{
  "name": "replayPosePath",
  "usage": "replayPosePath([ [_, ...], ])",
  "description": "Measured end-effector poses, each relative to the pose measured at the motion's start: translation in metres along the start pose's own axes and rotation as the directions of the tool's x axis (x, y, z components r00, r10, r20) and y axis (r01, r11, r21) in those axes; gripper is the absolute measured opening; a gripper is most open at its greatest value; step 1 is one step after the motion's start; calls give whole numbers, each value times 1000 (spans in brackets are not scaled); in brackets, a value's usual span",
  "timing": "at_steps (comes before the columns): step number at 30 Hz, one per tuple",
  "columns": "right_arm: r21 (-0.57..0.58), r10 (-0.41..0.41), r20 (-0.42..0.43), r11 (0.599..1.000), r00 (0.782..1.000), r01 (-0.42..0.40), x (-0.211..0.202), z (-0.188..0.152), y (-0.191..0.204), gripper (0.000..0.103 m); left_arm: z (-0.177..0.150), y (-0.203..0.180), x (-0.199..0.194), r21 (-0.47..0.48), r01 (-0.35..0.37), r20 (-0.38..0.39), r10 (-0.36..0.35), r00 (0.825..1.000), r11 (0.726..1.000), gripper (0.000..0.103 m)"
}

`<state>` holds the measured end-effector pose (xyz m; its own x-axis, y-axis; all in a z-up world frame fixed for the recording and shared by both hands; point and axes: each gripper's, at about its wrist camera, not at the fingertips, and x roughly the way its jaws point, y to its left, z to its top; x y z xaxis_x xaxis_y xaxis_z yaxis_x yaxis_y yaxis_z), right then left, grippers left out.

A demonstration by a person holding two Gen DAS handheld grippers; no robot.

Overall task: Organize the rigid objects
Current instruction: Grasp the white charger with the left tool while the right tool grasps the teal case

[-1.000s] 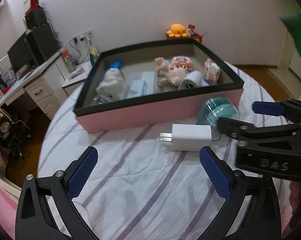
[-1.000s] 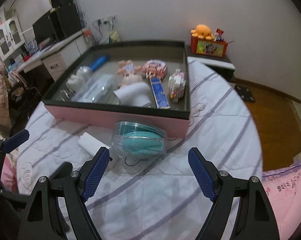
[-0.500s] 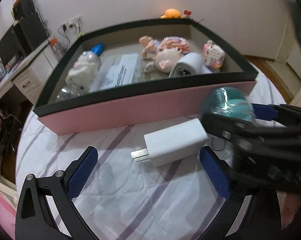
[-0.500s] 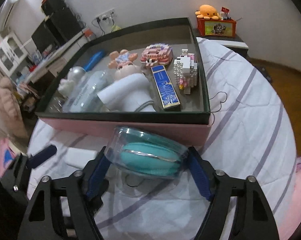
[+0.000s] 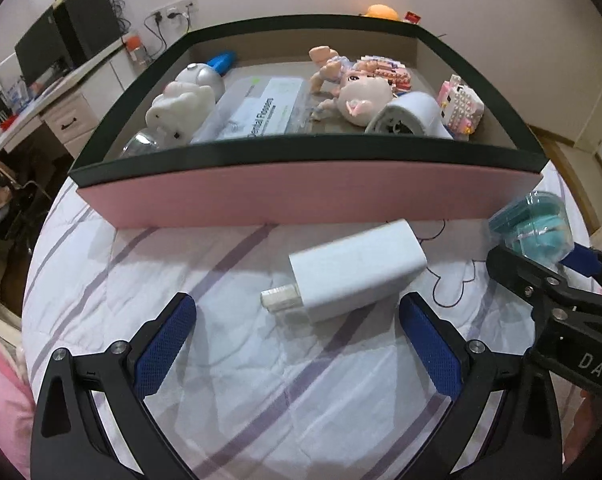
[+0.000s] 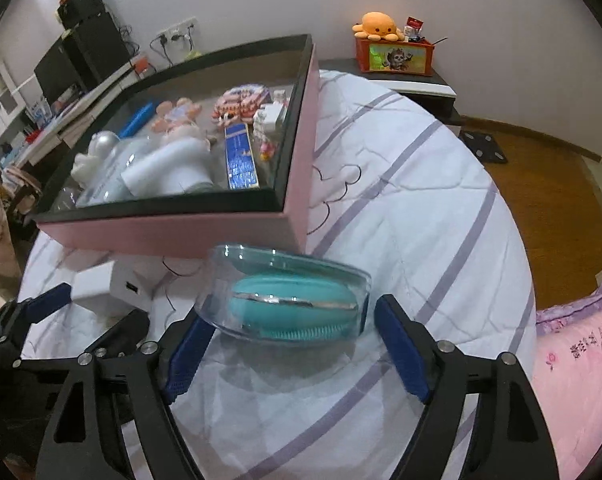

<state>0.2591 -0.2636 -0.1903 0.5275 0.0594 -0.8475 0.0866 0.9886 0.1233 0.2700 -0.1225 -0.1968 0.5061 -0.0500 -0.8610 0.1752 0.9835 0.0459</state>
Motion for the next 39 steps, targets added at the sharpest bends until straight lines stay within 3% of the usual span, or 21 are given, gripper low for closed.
replayPosePath([
  [4,-4,6,13,1000,1000,-6,0,1,-2,82,3,-5,5,0,19,5,-19,1000,1000,103],
  [8,-4,15,17,1000,1000,-15,-4,3,-10,73,8,-8,8,-1,7,5,-7,1000,1000,103],
  [18,-49,-3,14,999,1000,3,-1,4,-14,73,10,8,10,-126,11,2,-11,1000,992,102],
  [21,-61,-40,16,997,999,41,2,3,-9,73,11,8,9,-90,42,25,-40,999,995,85],
  [22,-60,-46,19,997,999,47,2,3,-8,73,10,7,6,-77,44,36,-42,998,996,67],
  [39,-9,-16,54,1000,998,17,-23,-3,-6,70,9,7,-8,-13,77,43,-76,996,997,66],
])
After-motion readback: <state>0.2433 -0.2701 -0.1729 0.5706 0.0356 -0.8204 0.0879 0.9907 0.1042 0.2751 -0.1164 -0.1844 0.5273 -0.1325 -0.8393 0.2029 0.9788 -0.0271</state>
